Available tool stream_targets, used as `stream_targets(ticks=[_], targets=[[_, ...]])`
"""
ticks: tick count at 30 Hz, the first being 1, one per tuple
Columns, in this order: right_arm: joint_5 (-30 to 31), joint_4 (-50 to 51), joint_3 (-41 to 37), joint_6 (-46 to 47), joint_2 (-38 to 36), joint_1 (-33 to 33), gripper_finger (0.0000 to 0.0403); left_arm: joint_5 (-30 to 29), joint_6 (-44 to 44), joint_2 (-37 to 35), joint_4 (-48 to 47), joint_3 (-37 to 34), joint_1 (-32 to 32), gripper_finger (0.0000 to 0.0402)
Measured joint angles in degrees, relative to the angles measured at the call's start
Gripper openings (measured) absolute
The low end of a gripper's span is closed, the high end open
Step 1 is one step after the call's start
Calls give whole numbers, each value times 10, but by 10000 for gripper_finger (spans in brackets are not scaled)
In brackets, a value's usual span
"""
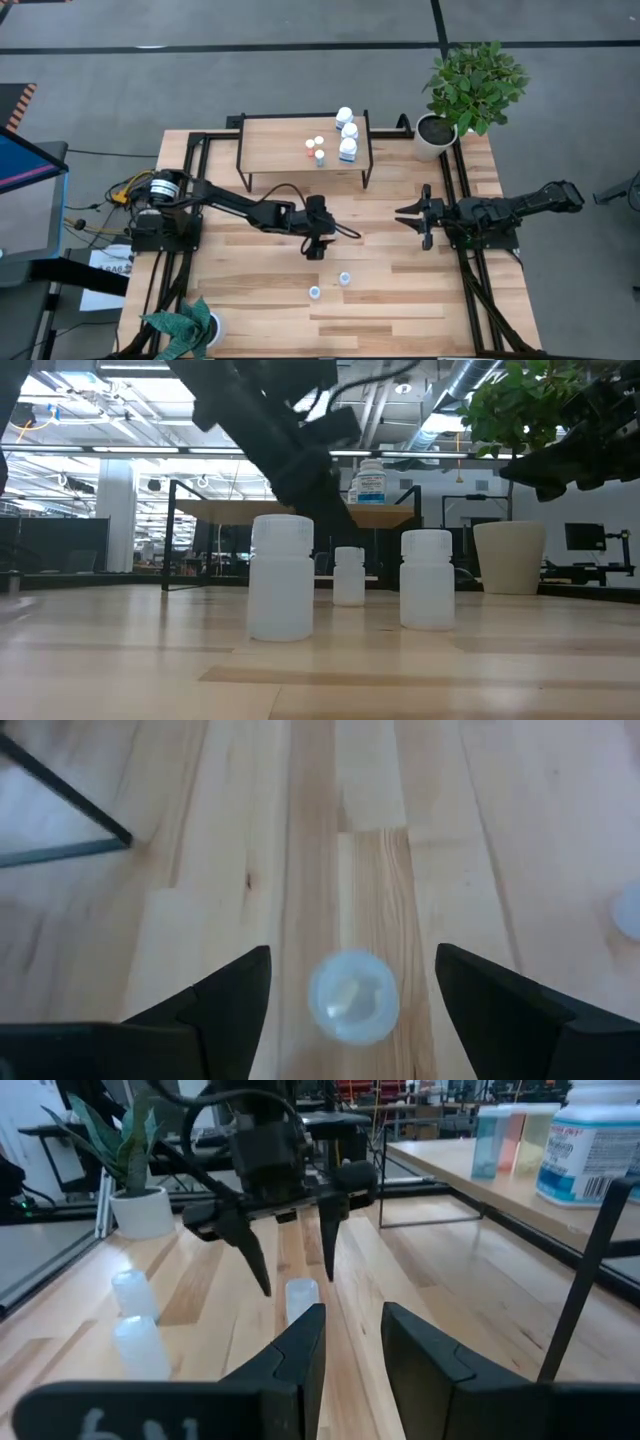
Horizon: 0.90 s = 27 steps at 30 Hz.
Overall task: Pick and place medicine bottles onto shelf by color
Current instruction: Put the top transparent pill bottle on the shelf
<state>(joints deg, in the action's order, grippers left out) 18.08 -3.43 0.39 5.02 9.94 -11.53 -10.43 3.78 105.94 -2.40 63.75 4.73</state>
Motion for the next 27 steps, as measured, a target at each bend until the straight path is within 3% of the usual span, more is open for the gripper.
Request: stream_targets(ticks=[18,27], targets=[[0,0,0,0,6,0,123,1,7,25,-4,0,-1,264],[0,0,0,0,6,0,123,12,6,25,-7,0,-1,163]])
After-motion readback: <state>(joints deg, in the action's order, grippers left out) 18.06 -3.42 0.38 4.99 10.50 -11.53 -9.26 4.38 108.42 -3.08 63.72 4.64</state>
